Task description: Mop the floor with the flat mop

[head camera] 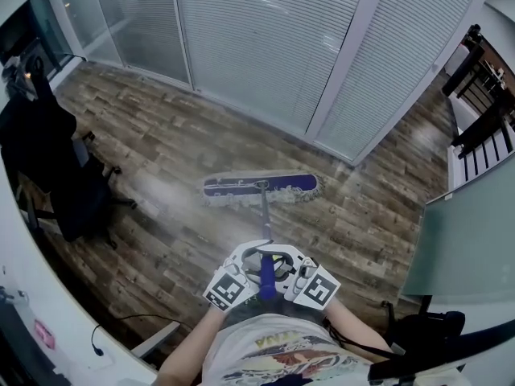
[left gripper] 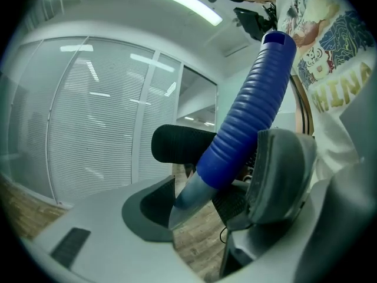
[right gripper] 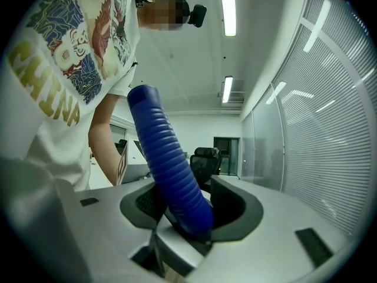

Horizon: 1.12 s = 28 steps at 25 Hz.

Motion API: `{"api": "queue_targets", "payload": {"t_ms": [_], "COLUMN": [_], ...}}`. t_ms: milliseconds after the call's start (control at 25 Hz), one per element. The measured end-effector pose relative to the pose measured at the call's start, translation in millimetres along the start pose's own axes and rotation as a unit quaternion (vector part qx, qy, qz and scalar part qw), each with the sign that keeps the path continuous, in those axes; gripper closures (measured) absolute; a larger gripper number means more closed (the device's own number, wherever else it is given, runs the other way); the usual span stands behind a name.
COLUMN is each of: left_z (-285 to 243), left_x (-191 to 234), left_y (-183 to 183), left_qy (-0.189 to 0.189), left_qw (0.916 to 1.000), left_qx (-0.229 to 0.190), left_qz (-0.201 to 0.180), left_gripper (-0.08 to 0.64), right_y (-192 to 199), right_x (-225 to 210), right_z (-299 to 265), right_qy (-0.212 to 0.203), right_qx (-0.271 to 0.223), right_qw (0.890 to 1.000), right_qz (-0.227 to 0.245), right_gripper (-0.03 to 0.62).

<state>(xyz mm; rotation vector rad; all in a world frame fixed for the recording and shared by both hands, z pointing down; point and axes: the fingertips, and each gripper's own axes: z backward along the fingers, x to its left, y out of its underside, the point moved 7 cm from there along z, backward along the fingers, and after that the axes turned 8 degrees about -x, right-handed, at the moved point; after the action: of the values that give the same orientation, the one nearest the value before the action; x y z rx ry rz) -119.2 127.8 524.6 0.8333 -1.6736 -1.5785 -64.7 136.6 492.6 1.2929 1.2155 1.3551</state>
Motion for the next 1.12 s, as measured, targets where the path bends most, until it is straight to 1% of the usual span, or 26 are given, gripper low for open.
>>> {"api": "queue_targets", "payload": {"t_ms": [160, 360, 680, 760, 840, 880, 920, 1040, 1120], "left_z": [-24, -56, -135, -160, -187, -200, -212, -241, -254], "left_x": [32, 83, 191, 218, 243, 255, 266, 297, 311], "left_y": [-1, -7, -12, -12, -14, -15, -17, -17, -12], "left_qy": [0.006, 0.006, 0.012, 0.013, 0.018, 0.021, 0.025, 0.035, 0.037], "left_qw": [0.9999, 0.9997, 0.9992, 0.9990, 0.9988, 0.9986, 0.9984, 0.9976, 0.9973], "left_qx": [0.012, 0.022, 0.035, 0.038, 0.041, 0.043, 0.046, 0.053, 0.057], "left_qz": [-0.005, -0.009, -0.016, -0.018, -0.021, -0.022, -0.024, -0.027, -0.026], "left_gripper": [0.374, 0.374, 0.374, 0.374, 0.374, 0.374, 0.374, 0.374, 0.374], "right_y": [7, 13, 34, 38, 36, 35, 37, 52, 64], "right_x": [-38, -98, -230, -266, -303, -320, -336, -376, -393], "right_z": [-2, -8, -14, -11, -8, -6, -4, 1, 3], "right_qy": [0.006, 0.009, 0.020, 0.026, 0.045, 0.052, 0.055, 0.058, 0.060], "right_qx": [-0.008, -0.019, -0.040, -0.063, -0.120, -0.141, -0.145, -0.123, -0.102], "right_qw": [1.000, 1.000, 0.999, 0.998, 0.992, 0.989, 0.988, 0.991, 0.993], "right_qz": [-0.008, -0.008, -0.003, -0.002, -0.013, -0.017, -0.018, -0.010, -0.009], "right_gripper": [0.387, 0.387, 0.387, 0.387, 0.387, 0.387, 0.387, 0.387, 0.385]}}
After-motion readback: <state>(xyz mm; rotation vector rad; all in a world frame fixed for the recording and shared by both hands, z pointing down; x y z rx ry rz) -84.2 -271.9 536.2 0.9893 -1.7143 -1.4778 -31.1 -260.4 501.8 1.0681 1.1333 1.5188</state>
